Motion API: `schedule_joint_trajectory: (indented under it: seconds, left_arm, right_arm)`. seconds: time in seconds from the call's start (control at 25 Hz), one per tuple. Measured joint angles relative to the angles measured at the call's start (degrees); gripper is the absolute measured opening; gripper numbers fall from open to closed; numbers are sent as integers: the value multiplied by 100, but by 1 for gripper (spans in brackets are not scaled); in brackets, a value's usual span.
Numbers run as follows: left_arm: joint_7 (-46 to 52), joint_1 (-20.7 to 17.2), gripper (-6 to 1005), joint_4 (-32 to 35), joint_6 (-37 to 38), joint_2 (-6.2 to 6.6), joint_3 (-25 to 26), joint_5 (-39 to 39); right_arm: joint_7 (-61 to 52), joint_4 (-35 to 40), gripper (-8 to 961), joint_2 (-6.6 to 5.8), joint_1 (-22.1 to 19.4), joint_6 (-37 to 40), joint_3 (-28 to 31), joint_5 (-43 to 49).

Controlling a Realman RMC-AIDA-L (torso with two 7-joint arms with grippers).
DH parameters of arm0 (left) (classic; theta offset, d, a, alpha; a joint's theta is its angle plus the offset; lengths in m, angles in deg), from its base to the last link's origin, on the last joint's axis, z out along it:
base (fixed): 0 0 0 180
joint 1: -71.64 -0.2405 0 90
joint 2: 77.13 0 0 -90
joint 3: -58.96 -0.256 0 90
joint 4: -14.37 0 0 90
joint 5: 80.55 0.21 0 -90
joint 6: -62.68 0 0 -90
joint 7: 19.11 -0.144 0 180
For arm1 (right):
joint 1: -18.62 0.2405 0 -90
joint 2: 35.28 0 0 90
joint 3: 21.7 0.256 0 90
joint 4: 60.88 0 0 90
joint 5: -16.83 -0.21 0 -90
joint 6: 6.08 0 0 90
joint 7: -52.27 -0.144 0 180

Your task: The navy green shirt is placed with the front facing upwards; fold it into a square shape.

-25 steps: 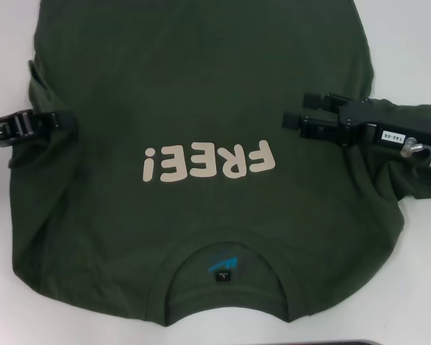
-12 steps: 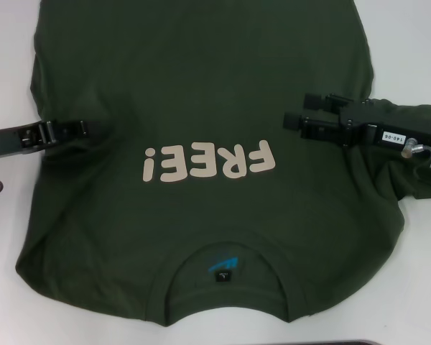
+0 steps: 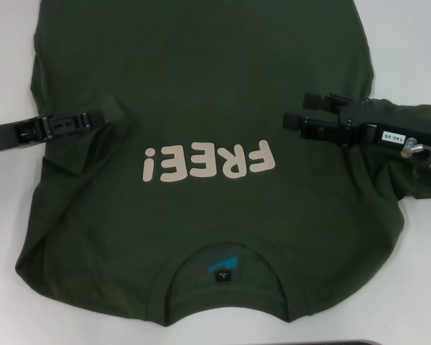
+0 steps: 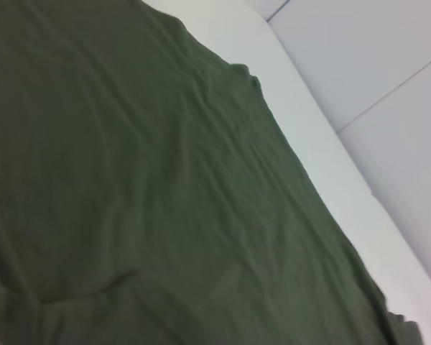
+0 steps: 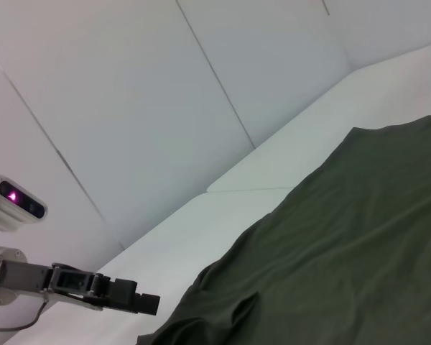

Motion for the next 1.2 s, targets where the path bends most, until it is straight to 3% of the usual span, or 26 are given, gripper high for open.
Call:
schedule_joint_trajectory:
  seconds: [0.08,0.52,1.2]
  left_arm:
    - [-144,-36,698,-4,-97,8,3,-1]
    - [-951,-229,896,-76,-368,50,-38,92]
    - [-984,-278,892,-65,-615,60,-43,466]
  right_arm:
    - [0,0,899,0,-4,0,0,0]
    - [-2,-3,898,0,0,0,9,-50]
    - [0,-26,897,0,-7,34,9,-53]
